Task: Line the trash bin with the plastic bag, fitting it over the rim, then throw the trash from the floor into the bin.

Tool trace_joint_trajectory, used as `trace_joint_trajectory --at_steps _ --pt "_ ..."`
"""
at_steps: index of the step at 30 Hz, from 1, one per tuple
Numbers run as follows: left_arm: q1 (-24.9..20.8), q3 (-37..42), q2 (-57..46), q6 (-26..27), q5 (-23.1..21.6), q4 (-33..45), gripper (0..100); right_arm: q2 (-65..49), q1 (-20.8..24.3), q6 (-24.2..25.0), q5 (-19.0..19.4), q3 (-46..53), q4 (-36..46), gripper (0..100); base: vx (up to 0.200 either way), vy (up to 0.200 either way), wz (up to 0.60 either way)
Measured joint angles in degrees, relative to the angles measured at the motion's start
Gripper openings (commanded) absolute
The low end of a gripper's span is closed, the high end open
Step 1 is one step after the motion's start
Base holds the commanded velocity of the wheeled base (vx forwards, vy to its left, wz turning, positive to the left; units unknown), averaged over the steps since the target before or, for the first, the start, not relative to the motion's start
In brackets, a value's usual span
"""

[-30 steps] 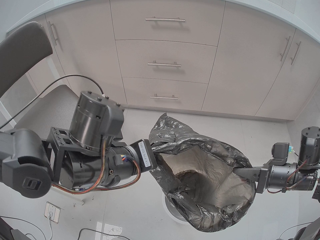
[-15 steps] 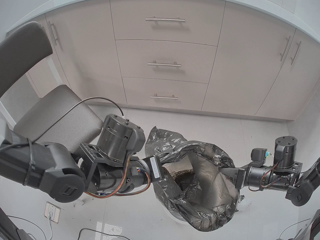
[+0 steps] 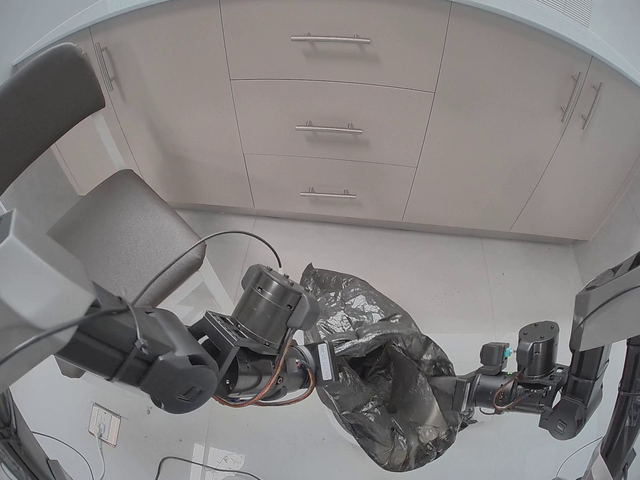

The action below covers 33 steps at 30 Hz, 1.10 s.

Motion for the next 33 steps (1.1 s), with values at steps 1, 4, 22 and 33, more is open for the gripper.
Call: trace_joint_trajectory --at_steps 1,4,22,33 --pt "-0.01 0.06 0.74 1.18 0.00 -0.01 0 1.21 -0.06 0.01 0.00 0.67 -0.05 0 0.000 0.000 0.00" --pt "-0.04 0.33 2.36 3.18 0.07 -0.12 0 3.30 -0.09 0.01 0.00 1.52 -0.22 0 0.000 0.000 0.00" --pt "3.44 3.58 8.46 13.80 1.28 -6.13 0 9.34 -0.72 0.28 -5.21 -1.46 -0.18 0 0.000 0.000 0.00" --pt "8.27 7.67 11.82 23.67 1.30 -13.03 0 10.56 -4.24 -0.10 -5.86 -2.97 -0.16 0 0.000 0.000 0.00"
